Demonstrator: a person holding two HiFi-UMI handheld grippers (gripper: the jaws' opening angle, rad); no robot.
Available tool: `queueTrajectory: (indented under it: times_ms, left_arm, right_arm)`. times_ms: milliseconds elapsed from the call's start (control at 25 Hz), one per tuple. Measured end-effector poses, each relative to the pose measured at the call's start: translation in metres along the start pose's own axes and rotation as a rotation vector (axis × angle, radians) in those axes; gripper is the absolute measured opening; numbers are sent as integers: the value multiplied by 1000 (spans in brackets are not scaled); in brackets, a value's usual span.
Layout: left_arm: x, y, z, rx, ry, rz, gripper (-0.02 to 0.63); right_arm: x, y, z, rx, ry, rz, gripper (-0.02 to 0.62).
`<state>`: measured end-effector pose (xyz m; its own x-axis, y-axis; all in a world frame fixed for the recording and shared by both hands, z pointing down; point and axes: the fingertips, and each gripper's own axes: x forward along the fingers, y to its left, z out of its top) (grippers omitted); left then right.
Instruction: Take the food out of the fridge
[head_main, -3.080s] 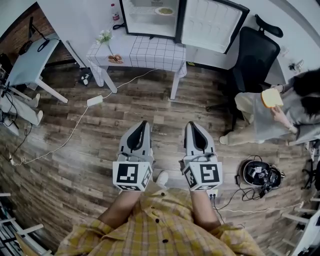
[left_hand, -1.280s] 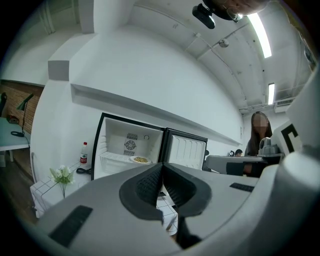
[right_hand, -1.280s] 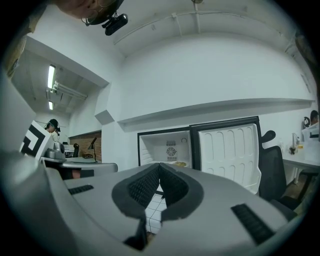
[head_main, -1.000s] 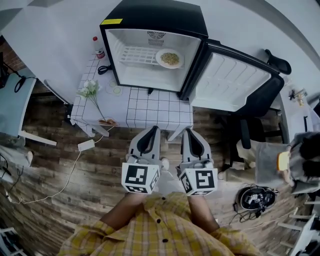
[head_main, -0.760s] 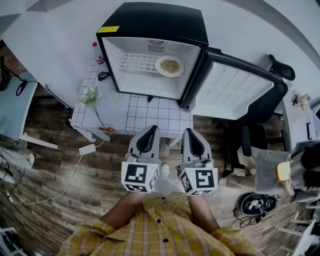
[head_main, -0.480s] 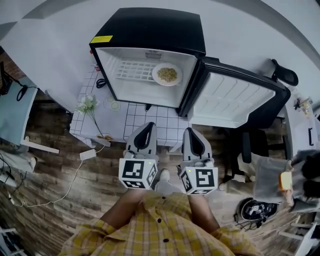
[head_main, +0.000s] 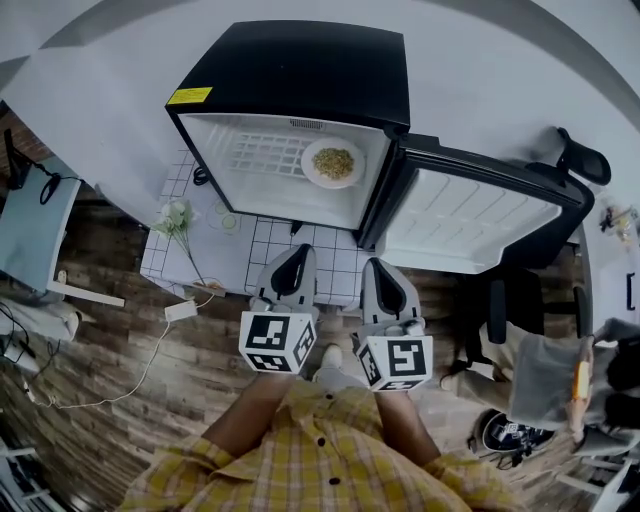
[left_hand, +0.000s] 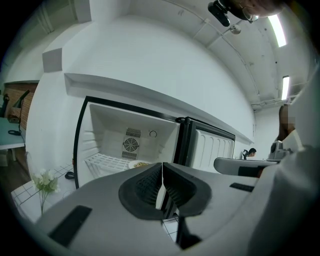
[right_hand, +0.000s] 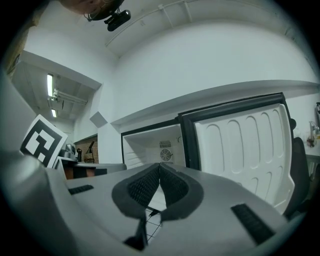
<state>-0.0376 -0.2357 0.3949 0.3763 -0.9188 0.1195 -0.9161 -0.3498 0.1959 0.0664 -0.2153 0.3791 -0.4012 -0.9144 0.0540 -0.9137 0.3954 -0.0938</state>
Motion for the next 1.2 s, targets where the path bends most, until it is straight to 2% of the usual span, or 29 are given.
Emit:
queueTrajectory:
  times_ms: [360,520,760,960,1080,1200]
  left_arm:
    - [30,8,-9,-45,25,3,8]
    - [51,18,-13,-127,46,-26,8]
    - [78,20,-14,-193,77,-93,8]
    - [100,28,-34,-373,123,-124,8]
    - [110,31,-49,-516,149,-142,8]
    - [117,35,-54,-673,130,-151,8]
  right_arm:
    - [21,-6,-14,4,47,20,8]
    - [31,-9,-15,-3,56,-4,8]
    - [35,-14,-15,-13,59,-44,8]
    - [36,-20,-16,-25,65,-77,8]
    - [37,-24,-15,-33,61,-89,8]
    - [38,-26,-13,-34,58,-92,8]
